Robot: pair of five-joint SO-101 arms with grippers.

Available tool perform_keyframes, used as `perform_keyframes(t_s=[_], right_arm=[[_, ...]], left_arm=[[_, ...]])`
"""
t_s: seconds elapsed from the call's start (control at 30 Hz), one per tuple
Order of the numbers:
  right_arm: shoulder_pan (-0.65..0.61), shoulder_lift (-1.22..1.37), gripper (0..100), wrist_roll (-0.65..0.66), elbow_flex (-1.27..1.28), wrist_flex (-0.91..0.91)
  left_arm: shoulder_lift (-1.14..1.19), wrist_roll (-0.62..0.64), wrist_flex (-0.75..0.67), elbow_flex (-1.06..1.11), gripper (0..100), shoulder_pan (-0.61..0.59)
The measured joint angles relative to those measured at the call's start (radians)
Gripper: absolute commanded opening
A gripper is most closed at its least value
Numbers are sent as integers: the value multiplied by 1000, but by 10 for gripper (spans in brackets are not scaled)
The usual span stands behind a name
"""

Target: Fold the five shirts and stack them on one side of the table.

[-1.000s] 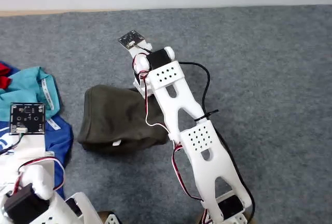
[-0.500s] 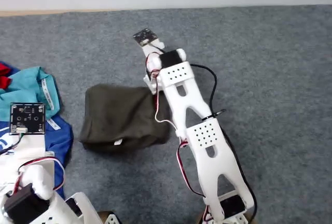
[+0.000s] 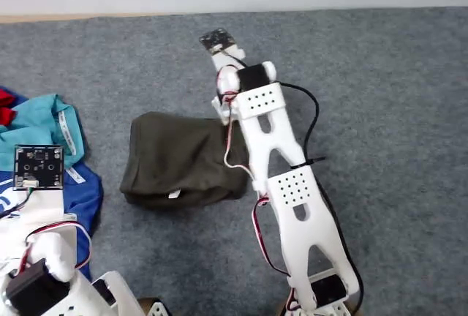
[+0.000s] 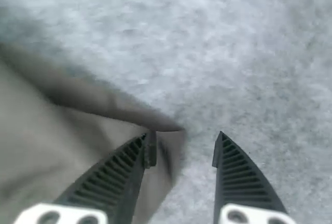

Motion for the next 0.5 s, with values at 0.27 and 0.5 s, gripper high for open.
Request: perform_keyframes(t_s=[0.27,0.5], right_arm=[[-75,-86,194,0,-2,26],[-80,-206,184,-51,78,29]], left_arm=[[0,0,0,0,4,0],[0,0,0,0,4,0]])
